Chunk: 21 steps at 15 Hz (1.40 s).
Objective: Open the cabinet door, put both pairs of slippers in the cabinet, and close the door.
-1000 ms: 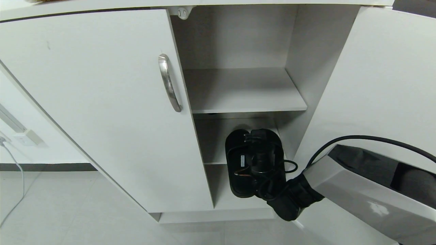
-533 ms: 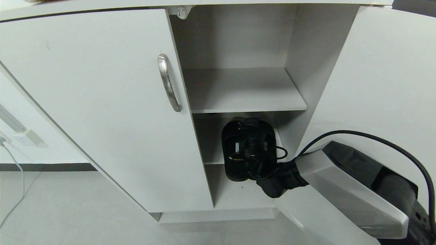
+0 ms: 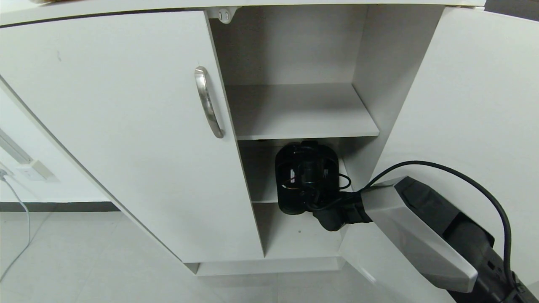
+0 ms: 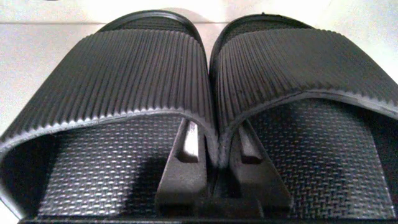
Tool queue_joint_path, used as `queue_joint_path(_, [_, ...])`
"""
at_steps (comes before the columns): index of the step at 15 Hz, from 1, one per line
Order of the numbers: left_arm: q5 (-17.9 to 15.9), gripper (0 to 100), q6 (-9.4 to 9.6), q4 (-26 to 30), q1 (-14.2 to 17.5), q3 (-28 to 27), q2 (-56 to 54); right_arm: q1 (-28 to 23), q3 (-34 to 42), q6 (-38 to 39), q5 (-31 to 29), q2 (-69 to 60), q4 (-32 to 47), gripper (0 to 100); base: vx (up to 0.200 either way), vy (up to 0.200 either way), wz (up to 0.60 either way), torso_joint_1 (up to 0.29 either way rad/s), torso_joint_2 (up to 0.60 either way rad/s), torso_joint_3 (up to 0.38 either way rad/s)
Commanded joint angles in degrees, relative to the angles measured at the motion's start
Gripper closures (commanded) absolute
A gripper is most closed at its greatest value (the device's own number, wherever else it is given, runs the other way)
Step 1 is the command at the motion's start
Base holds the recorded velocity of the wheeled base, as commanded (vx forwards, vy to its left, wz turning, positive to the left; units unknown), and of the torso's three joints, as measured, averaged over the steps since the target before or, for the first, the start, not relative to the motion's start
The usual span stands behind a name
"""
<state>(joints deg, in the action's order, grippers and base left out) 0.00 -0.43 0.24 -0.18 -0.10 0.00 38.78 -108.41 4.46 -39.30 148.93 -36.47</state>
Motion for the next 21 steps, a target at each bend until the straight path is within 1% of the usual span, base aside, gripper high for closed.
queue_joint_path(1, [0.0,100,-0.01,0.0,0.0,0.0,0.1,-0.3,-1.7,0.0,0.0,1.5,0.4,100,0.000,0.000,0.00,0.000,0.00,0.000])
queue_joint_path(4, [0.0,100,-0.01,0.0,0.0,0.0,0.1,-0.5,-3.5,0.0,0.0,2.3,1.1,100,0.000,0.000,0.00,0.000,0.00,0.000])
queue_joint_path(16, [0.1,100,-0.01,0.0,0.0,0.0,0.1,-0.5,-3.9,0.0,-0.1,2.5,1.6,100,0.000,0.000,0.00,0.000,0.00,0.000])
queue_joint_path(17, [0.1,100,-0.01,-0.1,0.0,0.0,0.1,-0.5,-3.8,0.0,0.0,2.5,1.6,0,0.000,0.000,0.00,0.000,0.00,0.000])
queue_joint_path(19, [0.1,100,-0.01,0.0,0.0,0.0,0.1,-0.5,-3.4,0.0,-0.1,2.4,1.5,0,0.000,0.000,0.00,0.000,0.00,0.000])
queue_joint_path(21, [0.1,100,-0.01,0.0,0.0,0.0,0.1,-0.2,0.8,0.0,-0.2,0.3,0.5,0,0.000,0.000,0.00,0.000,0.00,0.000])
